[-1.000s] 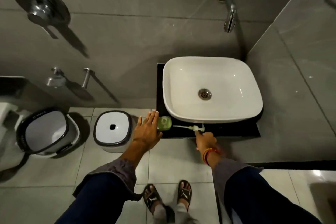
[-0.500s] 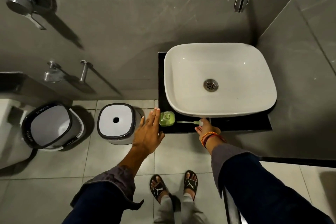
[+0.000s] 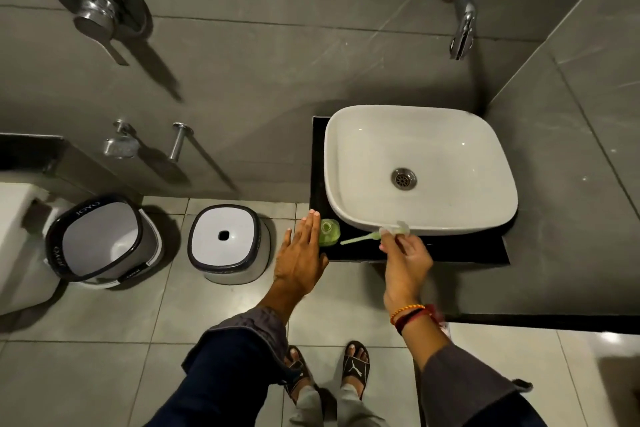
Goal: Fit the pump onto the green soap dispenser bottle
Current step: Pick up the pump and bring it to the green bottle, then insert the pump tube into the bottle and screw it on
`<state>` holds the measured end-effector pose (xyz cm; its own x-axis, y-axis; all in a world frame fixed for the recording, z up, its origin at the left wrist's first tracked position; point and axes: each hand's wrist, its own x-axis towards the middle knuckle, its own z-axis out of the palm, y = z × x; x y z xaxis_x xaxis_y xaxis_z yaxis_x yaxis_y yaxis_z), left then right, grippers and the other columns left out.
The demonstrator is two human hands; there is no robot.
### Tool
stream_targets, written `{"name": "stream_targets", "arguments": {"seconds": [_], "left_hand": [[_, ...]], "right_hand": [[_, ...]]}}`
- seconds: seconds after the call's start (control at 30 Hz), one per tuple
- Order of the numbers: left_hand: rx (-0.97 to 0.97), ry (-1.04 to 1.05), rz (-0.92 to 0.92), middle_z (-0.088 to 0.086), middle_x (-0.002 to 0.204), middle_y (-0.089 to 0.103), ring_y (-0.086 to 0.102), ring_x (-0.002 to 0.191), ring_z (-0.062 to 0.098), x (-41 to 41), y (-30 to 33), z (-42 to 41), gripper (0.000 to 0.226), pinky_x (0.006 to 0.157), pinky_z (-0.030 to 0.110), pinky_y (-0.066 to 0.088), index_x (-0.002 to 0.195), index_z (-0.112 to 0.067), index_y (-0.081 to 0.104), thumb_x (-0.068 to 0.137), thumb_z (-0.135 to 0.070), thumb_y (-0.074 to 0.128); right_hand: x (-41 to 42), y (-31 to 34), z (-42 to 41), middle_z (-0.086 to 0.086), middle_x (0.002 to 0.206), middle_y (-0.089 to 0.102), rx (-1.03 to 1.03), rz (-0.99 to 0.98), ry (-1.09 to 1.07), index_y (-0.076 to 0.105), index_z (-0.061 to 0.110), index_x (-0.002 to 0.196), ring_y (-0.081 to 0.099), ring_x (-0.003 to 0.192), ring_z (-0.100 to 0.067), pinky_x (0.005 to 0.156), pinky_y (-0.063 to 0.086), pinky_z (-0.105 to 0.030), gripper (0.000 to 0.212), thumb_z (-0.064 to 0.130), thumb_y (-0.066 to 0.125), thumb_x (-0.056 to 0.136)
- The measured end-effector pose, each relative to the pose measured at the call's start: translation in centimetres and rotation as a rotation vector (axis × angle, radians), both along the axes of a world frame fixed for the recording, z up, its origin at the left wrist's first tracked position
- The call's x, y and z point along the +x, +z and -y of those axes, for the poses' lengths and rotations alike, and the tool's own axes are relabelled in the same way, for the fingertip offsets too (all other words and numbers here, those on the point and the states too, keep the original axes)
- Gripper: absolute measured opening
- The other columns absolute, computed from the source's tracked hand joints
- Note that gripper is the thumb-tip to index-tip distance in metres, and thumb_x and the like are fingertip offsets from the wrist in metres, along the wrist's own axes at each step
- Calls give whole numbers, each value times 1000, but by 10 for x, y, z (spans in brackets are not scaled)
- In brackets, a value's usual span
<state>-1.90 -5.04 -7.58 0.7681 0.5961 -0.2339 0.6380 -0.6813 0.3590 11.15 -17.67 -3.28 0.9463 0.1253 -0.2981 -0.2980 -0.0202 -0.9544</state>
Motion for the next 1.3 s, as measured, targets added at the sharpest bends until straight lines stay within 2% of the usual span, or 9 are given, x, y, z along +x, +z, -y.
{"name": "stream_targets", "arguments": {"seconds": [0.1,0.2,0.37,0.6,0.77,0.97,1.07,1.17,1.3], "left_hand": [[-11,24,-2,4,171,-3,4,157,23,1,-1,3,88,127,48,13,160,-15,-8,100,-39,51],[-26,49,1,4,171,-2,3,157,23,0,-2,4,87,127,47,10,160,-15,-8,100,-38,50],[-52,56,-13,3,171,-1,3,157,26,-3,-4,1,84,126,49,11,160,-17,-8,102,-38,49],[-50,45,-30,2,171,-2,2,157,26,-5,-5,-1,83,126,50,8,161,-19,-8,103,-41,47],[-83,40,-4,0,170,-6,-1,157,26,-6,-4,2,85,126,53,10,161,-20,-8,102,-34,52],[-74,45,-27,-2,171,-6,-1,157,27,-6,-5,0,85,126,54,11,161,-21,-6,102,-31,54],[-50,39,-35,-1,170,-6,-1,157,27,-6,-7,0,84,126,54,10,161,-21,-5,102,-31,53],[-20,28,-60,0,170,-9,-3,157,27,-6,-11,1,84,126,54,7,161,-20,-8,102,-34,52],[7,19,-79,1,170,-10,-4,157,27,-5,-16,0,84,125,54,5,160,-20,-10,102,-34,50]], "right_hand": [[-1,18,-22,-9,90,76,-31,155,115,71,9,96,74,83,-19,77,59,-26,23,7,82,76],[-4,25,-37,-10,93,77,-15,227,203,69,7,102,76,85,-19,76,61,-26,28,5,81,77],[-8,24,-47,-2,88,74,-139,334,308,69,9,102,72,76,-1,66,57,-13,30,8,84,75],[-13,8,-57,-6,98,71,-390,466,600,66,11,103,69,80,-16,64,58,-16,30,10,81,77],[-19,-7,-67,-4,94,68,-584,594,750,67,12,95,63,84,-18,76,60,-37,22,12,79,77],[-17,-13,-75,-8,102,66,-691,673,829,64,10,101,64,92,-22,76,51,-25,24,16,77,81],[-12,-9,-78,-9,105,67,-768,699,875,64,10,105,66,94,-24,74,54,-29,31,26,77,82],[-9,-4,-78,-10,116,65,-754,747,930,60,10,122,64,103,-25,84,57,-35,48,28,76,81],[-7,-6,-80,-10,110,62,-789,809,1003,66,7,109,65,96,-26,79,53,-28,28,24,71,87]]}}
